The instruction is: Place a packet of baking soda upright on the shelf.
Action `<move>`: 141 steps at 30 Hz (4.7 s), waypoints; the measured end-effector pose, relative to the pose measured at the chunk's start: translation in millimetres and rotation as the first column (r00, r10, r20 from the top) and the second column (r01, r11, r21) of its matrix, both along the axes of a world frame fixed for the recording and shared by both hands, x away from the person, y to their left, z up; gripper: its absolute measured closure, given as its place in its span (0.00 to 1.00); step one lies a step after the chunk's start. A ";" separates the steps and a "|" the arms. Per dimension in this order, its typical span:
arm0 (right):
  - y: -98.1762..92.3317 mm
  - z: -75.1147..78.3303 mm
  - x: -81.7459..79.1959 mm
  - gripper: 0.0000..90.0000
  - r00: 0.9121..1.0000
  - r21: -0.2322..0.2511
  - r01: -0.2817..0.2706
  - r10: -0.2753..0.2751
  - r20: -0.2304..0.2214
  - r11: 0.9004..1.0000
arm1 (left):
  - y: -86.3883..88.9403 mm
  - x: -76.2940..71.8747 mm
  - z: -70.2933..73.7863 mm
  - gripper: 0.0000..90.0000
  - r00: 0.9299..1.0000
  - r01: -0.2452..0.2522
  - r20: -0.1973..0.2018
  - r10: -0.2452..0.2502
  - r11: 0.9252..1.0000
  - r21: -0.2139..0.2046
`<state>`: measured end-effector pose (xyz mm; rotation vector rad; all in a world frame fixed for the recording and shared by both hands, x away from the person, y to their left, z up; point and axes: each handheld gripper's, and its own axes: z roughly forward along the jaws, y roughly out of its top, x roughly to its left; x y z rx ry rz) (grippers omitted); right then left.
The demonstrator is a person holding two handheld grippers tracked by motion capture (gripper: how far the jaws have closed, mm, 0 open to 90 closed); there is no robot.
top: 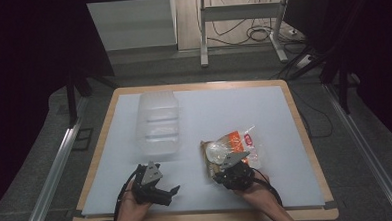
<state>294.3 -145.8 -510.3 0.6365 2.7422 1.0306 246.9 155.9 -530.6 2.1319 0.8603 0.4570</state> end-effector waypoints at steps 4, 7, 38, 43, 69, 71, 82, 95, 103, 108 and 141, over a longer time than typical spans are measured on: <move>-8.2 11.7 -0.3 0.80 0.999 0.000 0.025 -0.025 0.028 1.000 | -0.5 -0.5 0.1 0.01 1.000 0.002 0.001 -0.002 1.000 0.001; -17.9 15.1 2.8 0.74 0.998 -0.006 0.047 -0.046 0.034 0.999 | 0.2 -0.3 0.3 0.01 1.000 0.000 0.001 0.000 1.000 -0.002; -119.5 34.8 43.7 0.26 0.923 0.050 0.378 -0.380 0.052 0.924 | 1.3 -0.4 0.9 0.01 1.000 -0.002 0.007 0.002 1.000 -0.013; -114.2 24.7 47.8 0.25 0.936 0.031 0.350 -0.350 0.023 0.936 | 1.0 -0.5 0.9 0.01 1.000 -0.001 0.007 0.001 1.000 -0.011; -86.5 19.1 52.4 0.99 0.972 0.076 0.231 -0.234 0.027 0.970 | -2.4 -0.3 -0.7 0.01 1.000 0.007 0.003 -0.007 1.000 0.010; -84.1 23.4 49.0 0.99 0.972 0.087 0.222 -0.228 0.059 0.971 | -2.2 -0.3 -0.6 0.01 1.000 0.006 0.003 -0.006 1.000 0.010; -74.0 44.9 38.8 0.99 0.977 0.157 0.186 -0.199 0.071 0.970 | -1.7 -0.1 -0.8 0.01 1.000 -0.006 0.002 0.006 1.000 0.011; -54.5 73.1 43.3 0.99 0.990 0.235 0.131 -0.140 0.023 0.963 | -0.6 0.0 -0.5 0.01 1.000 -0.010 0.003 0.010 1.000 0.010; -39.2 93.0 46.3 0.99 0.994 0.221 0.089 -0.102 0.048 0.971 | -1.0 -0.5 -0.2 0.01 1.000 -0.011 0.008 0.011 1.000 0.012; -26.7 105.5 49.2 0.99 0.994 0.203 0.052 -0.071 0.089 0.978 | -0.2 -1.0 0.7 0.01 1.000 -0.014 0.013 0.014 1.000 0.008; 48.7 179.3 135.4 0.99 0.983 0.187 -0.014 -0.021 0.181 0.982 | 3.3 -1.5 4.1 0.00 1.000 -0.024 0.010 0.025 0.996 -0.086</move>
